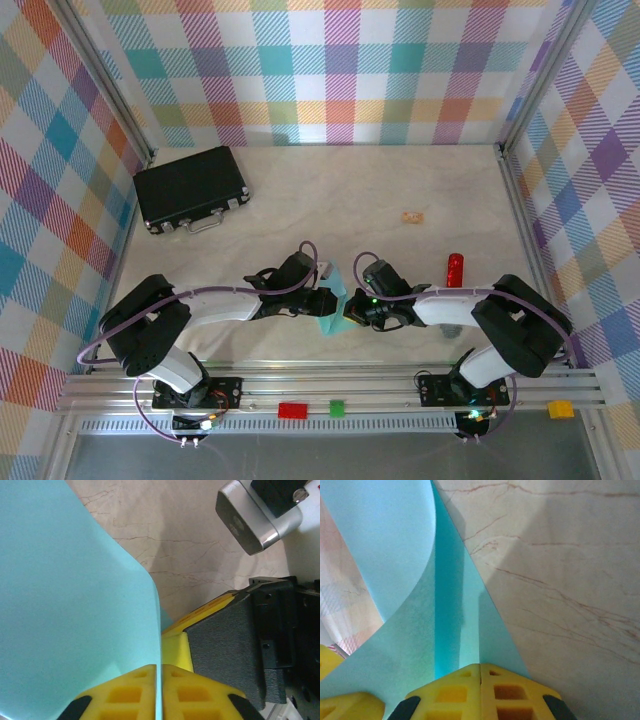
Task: Fold a paper plane with a square sheet of paper (pick it up from the middle)
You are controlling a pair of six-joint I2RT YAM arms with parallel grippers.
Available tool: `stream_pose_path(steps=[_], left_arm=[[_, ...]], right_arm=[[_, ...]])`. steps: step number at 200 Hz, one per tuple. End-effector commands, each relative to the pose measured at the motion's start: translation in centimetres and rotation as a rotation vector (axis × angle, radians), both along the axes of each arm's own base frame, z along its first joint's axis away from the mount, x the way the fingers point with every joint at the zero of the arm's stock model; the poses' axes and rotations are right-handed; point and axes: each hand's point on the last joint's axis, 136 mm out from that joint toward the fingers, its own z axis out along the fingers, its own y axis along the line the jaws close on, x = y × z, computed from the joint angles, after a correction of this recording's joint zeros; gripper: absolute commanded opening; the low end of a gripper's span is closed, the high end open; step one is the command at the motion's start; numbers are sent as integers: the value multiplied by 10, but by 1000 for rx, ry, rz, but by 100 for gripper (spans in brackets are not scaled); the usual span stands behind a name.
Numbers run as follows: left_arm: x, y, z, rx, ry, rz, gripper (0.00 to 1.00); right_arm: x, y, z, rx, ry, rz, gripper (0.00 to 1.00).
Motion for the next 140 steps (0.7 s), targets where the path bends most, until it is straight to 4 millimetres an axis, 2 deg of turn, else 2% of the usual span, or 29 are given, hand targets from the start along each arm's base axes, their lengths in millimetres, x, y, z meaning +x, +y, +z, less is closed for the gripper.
stream_pose_path(steps=[1,140], left_arm=[[3,7,-6,32,-25,-7,8],[9,31,-30,188,-91,-18,7]], right_arm=[[-12,-14,-18,-71,45,-8,3],[-12,-14,-18,-74,48,-6,5]])
